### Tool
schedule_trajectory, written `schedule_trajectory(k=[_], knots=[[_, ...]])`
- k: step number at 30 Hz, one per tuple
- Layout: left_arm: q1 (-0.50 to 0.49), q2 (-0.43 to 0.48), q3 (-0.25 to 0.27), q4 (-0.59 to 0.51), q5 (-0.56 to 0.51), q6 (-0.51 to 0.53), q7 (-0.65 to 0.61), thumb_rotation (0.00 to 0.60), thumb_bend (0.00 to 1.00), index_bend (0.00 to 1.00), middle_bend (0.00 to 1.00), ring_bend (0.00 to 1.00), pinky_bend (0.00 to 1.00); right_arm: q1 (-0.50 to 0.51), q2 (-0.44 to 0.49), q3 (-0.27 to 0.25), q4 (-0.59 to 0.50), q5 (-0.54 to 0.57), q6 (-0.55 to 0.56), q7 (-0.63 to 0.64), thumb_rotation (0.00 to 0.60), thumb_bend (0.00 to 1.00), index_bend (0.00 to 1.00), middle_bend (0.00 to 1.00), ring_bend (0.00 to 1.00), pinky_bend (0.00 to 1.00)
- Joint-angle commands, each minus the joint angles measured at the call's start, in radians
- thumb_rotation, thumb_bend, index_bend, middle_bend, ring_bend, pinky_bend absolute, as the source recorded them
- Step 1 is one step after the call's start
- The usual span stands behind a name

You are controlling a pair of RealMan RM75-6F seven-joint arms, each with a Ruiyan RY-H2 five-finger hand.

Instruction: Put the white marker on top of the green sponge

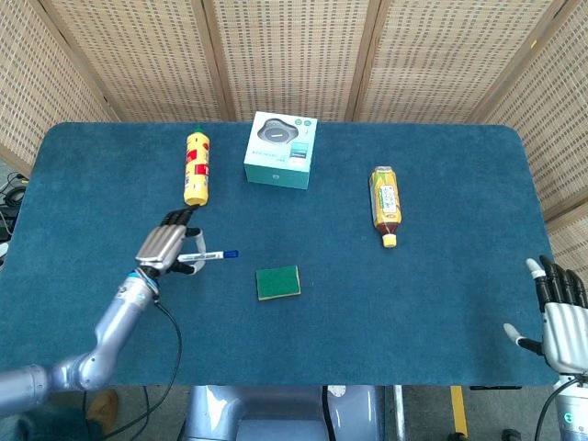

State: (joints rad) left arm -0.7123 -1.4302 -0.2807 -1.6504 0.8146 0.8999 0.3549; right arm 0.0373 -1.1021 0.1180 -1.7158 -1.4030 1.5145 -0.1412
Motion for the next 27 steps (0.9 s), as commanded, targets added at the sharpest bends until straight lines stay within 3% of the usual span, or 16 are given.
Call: schedule_trajectory(k=[1,7,12,18,25,27], knots=[[-0.126,-0.114,-0.01,-0.075,-0.197,0.066,0.159,0.6,0.34,0.69,0.0,0.0,0.0,0.001,0.002,0.004,0.004,0.01,-0.005,0.006,0.6,0.0,0.04,0.0,0.0,0.0],[-0.224,-0.254,-0.03,-0.024,-0.374,0.149,0.253,0.6,0.34,0.7,0.0,0.0,0.0,0.002,0.007,0.008,0.012,0.028,-0.013,0.021,0.6,0.0,0.04,0.0,0.0,0.0],[-0.272,-0.338,-0.057,0.051,-0.504,0.133,0.262,0.6,0.34,0.69,0.0,0.0,0.0,-0.001,0.012,0.01,0.012,0.033,-0.012,0.034,0.6,0.0,0.04,0.0,0.0,0.0],[-0.311,-0.405,-0.062,0.127,-0.53,0.16,0.282,0.6,0.34,0.69,0.0,0.0,0.0,0.0,0.019,0.012,0.015,0.039,-0.018,0.054,0.6,0.0,0.04,0.0,0.0,0.0],[-0.316,-0.409,-0.064,0.148,-0.528,0.188,0.298,0.6,0.34,0.68,0.0,0.0,0.0,0.003,0.024,0.016,0.022,0.05,-0.03,0.072,0.6,0.0,0.04,0.0,0.0,0.0],[-0.315,-0.409,-0.064,0.148,-0.53,0.188,0.3,0.6,0.34,0.63,0.0,0.0,0.0,0.004,0.025,0.016,0.023,0.051,-0.031,0.074,0.6,0.0,0.04,0.0,0.0,0.0]])
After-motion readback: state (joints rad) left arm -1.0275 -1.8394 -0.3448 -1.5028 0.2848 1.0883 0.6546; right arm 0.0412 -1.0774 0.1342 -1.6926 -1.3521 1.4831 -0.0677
